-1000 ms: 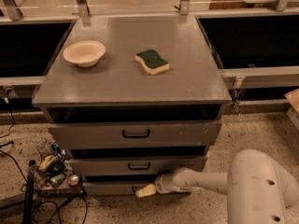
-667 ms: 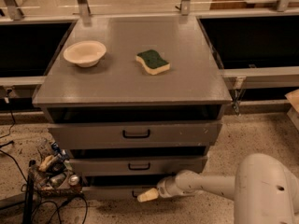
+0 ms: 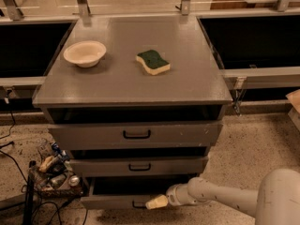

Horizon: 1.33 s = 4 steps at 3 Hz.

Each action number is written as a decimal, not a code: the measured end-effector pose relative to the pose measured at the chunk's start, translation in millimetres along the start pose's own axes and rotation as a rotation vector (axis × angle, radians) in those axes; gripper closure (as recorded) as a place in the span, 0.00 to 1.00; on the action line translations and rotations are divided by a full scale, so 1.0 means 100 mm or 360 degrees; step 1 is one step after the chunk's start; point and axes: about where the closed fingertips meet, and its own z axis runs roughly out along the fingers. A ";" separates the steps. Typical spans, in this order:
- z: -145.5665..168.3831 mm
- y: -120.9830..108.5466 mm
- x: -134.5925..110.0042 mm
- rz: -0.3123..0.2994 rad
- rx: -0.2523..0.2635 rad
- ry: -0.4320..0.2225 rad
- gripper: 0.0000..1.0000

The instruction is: Open bottom drawer

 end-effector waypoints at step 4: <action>-0.40 0.22 0.72 0.0039 -0.0120 -0.0006 0.00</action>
Offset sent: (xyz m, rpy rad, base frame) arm -0.0780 -0.0442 0.0018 0.0616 0.0406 0.0074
